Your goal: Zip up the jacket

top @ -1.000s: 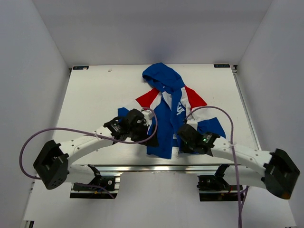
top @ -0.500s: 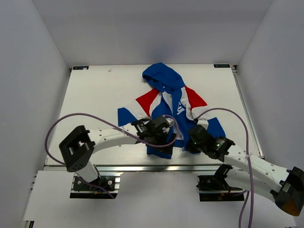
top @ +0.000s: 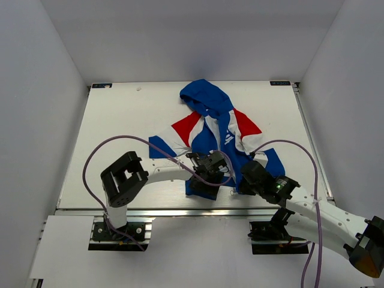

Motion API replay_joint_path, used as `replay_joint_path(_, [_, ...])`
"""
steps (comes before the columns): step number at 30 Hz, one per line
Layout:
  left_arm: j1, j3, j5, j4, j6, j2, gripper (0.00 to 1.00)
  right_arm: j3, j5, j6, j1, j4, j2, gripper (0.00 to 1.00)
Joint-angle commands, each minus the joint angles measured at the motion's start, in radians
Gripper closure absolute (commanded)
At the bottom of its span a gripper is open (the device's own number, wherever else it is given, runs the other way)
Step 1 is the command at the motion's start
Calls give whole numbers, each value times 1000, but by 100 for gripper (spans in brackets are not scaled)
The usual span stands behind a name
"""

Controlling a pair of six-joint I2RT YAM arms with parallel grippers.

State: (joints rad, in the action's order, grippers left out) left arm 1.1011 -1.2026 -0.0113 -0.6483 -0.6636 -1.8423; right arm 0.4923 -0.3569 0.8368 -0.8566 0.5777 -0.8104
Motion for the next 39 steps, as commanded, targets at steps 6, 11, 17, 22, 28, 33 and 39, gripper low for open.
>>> replay_joint_path(6, [0, -78, -156, -100, -36, -80, 30, -29, -51, 53, 7, 22, 42, 100])
replay_joint_path(11, [0, -112, -171, -120, -27, -135, 22, -28, -71, 64, 7, 40, 50, 100])
replay_joint_path(17, [0, -121, -161, -119, -4, -170, 21, -21, -88, 68, 8, 53, 42, 100])
replay_joint_path(22, [0, -120, -188, -140, 2, -212, 31, -17, -94, 67, 10, 56, 34, 100])
replay_joint_path(28, [0, -124, -205, -146, 19, -255, 40, -11, -113, 73, 11, 71, 33, 100])
replay_joint_path(33, [0, -126, -210, -152, 30, -275, 57, -9, -116, 74, 13, 68, 31, 100])
replay_joint_path(39, [0, -111, -220, -143, 29, -236, 100, -12, -80, 33, 14, 16, 36, 100])
